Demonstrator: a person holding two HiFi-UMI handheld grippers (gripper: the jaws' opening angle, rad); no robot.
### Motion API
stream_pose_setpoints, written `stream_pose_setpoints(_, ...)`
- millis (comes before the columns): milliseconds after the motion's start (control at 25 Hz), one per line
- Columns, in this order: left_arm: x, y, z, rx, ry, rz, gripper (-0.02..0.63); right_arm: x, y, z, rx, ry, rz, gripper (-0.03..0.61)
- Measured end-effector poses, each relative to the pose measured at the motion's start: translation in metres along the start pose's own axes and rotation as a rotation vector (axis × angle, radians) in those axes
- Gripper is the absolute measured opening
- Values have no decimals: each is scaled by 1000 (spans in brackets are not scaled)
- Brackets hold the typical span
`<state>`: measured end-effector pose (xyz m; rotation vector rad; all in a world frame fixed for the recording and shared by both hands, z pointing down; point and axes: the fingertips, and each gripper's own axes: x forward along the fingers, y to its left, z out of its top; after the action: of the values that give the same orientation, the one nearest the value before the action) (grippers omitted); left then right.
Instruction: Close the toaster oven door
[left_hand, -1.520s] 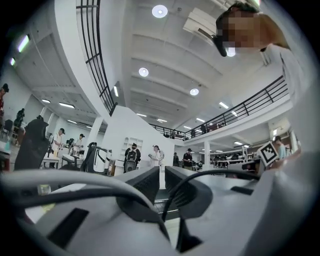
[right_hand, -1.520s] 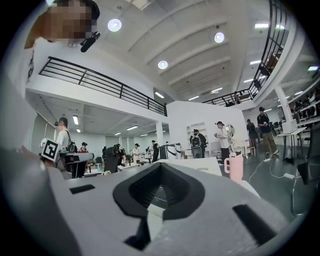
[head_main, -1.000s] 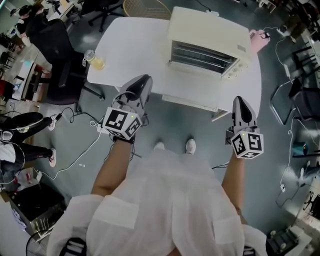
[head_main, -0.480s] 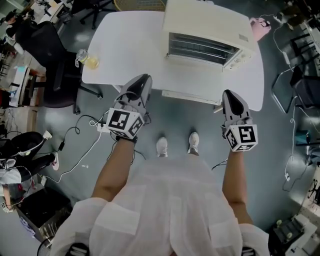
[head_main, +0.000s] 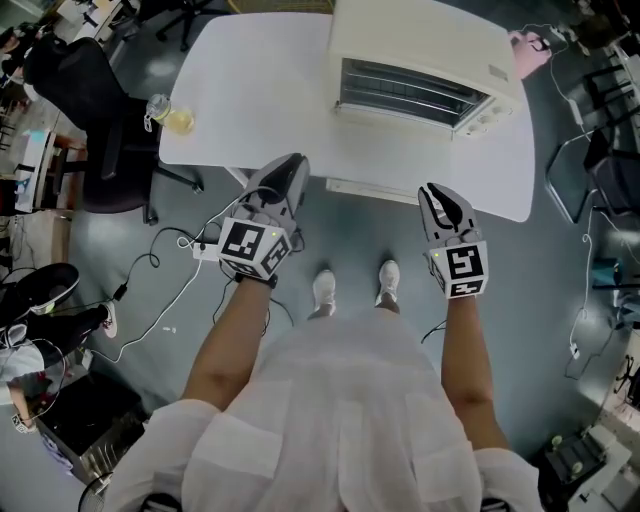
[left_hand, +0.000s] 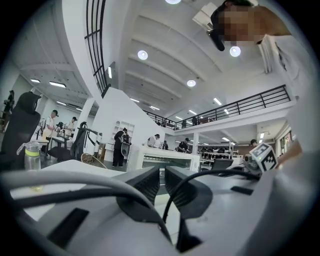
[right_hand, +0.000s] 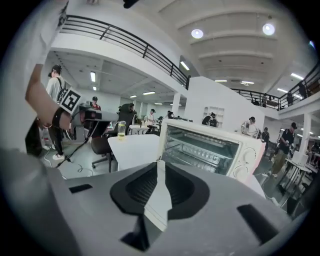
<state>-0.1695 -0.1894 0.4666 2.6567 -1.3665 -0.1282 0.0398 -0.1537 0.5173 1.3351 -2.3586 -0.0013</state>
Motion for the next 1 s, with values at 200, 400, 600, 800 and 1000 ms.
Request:
stream_pose_setpoints(200, 5, 3, -13, -13, 17, 1, 29, 20, 16, -21, -81, 69, 33, 71)
stream_pose_setpoints(400, 8, 2, -27, -28, 39, -15, 29, 33, 30, -39, -150, 133, 72, 74)
stream_pose_setpoints(600, 8, 1, -42, -32, 64, -18, 28, 46, 44, -63, -256, 206, 128, 91)
stream_pose_setpoints(800, 7, 5, -54, -35, 80, -12, 28, 59, 56, -85, -332, 259, 171, 103)
stream_pose_setpoints(1000, 7, 12, -67, -43, 101, -9, 28, 71, 68, -106, -360, 285, 186, 109)
